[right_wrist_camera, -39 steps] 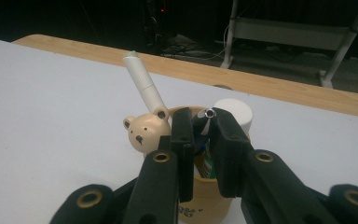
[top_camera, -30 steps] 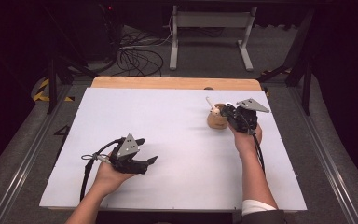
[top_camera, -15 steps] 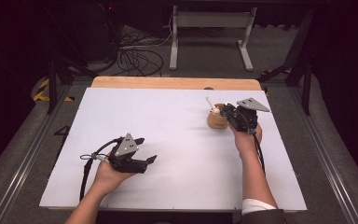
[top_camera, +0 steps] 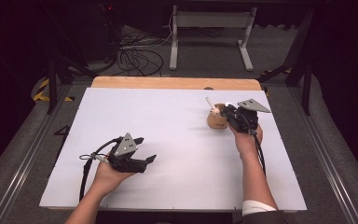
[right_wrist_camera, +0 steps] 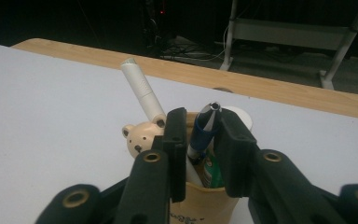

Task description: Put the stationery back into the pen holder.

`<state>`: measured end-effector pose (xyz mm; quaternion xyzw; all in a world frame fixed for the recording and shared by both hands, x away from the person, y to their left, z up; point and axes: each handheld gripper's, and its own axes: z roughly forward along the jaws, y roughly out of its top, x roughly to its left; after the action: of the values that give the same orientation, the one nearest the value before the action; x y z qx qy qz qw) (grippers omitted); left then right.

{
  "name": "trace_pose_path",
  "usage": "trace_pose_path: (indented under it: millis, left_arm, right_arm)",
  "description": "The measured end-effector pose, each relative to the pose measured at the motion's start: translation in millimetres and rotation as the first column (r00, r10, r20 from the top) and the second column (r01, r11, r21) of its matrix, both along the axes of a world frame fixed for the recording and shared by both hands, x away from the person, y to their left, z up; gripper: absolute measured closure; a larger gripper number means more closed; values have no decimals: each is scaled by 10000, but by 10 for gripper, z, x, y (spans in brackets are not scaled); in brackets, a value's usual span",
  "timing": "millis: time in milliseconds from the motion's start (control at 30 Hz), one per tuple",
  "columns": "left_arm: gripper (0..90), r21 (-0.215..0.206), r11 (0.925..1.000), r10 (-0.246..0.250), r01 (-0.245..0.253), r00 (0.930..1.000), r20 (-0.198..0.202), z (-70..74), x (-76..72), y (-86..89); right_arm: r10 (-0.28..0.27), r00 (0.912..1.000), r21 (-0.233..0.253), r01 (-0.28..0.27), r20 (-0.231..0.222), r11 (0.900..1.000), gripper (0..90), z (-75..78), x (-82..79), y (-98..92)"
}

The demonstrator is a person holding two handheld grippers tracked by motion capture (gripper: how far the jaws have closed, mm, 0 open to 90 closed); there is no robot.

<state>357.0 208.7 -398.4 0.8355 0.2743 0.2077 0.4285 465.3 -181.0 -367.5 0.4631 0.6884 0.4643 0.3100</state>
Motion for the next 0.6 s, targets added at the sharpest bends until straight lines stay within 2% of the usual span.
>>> trace_pose_path:
  millis: [133,233,600]
  left_arm:
    - [239,-55,10000,75,-75,10000,-31,-3,2,6]
    - [240,-77,9999,149,-149,9999,10,3,4,27]
    - [241,-406,9988,266,-266,9996,6,20,7,69]
  right_arm:
    - [29,10000,-57,-29,53,10000,714,1,-14,7]
    - [31,9999,45,-32,104,10000,627,7,-23,-5]
    - [102,9995,313,-112,305,9994,541,30,-73,-41]
